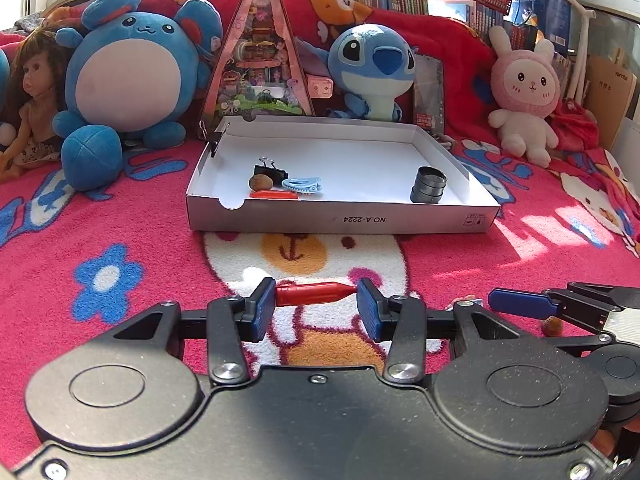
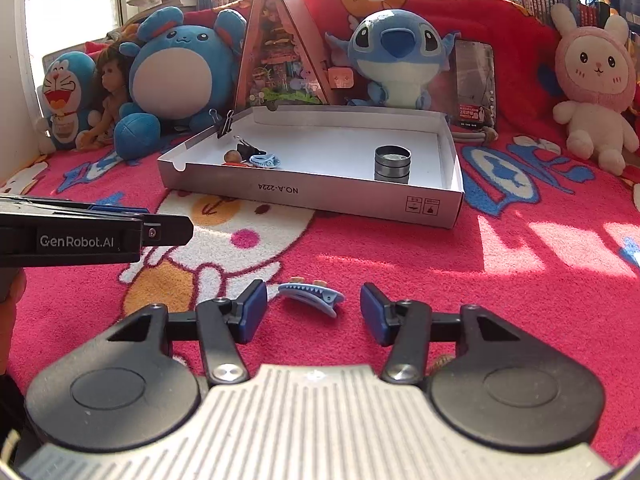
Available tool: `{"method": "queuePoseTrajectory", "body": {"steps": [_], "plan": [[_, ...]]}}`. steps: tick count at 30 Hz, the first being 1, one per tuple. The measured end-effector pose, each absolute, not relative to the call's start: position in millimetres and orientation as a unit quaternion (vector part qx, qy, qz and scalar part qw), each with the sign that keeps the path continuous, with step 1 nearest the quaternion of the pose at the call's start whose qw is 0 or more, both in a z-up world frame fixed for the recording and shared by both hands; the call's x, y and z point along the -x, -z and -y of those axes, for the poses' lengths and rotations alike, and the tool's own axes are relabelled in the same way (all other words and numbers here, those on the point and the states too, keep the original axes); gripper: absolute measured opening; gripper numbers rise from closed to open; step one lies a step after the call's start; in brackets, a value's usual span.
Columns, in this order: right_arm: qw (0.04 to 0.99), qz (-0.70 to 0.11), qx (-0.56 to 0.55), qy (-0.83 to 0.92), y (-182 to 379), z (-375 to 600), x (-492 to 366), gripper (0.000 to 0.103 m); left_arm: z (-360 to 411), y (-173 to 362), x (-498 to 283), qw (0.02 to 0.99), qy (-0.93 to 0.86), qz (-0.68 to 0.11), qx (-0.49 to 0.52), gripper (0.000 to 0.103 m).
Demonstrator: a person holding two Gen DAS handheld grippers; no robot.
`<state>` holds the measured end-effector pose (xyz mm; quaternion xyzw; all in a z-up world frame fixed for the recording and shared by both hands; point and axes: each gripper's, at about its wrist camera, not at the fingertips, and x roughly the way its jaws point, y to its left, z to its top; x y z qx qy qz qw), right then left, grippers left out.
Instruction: Organize rigid objects
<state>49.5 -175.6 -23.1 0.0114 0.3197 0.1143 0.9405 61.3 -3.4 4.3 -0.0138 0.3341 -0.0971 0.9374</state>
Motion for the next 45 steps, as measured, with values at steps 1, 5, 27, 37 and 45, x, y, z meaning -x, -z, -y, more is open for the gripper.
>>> {"method": "queuePoseTrajectory", "body": {"steps": [1, 5, 27, 37, 45], "plan": [[0.94, -0.321, -0.02, -0.112, 24, 176, -50, 0.068, 4, -4, -61, 0.937, 0.097, -0.334, 0.014, 0.042], [0.942, -0.317, -0.041, -0.098, 27, 172, -50, 0.068, 7, 0, -59, 0.937, 0.097, -0.335, 0.01, 0.042], [0.961, -0.269, -0.039, -0.053, 26, 162, -41, 0.044, 4, -6, -68, 0.939, 0.093, -0.331, 0.012, 0.042], [0.959, -0.269, -0.063, -0.06, -15, 191, -79, 0.044, -4, -41, -128, 0.94, 0.103, -0.324, 0.038, 0.042], [0.947, -0.307, -0.076, -0.063, -51, 215, -140, 0.044, -2, -54, -202, 0.924, 0.097, -0.367, 0.055, 0.042]]}}
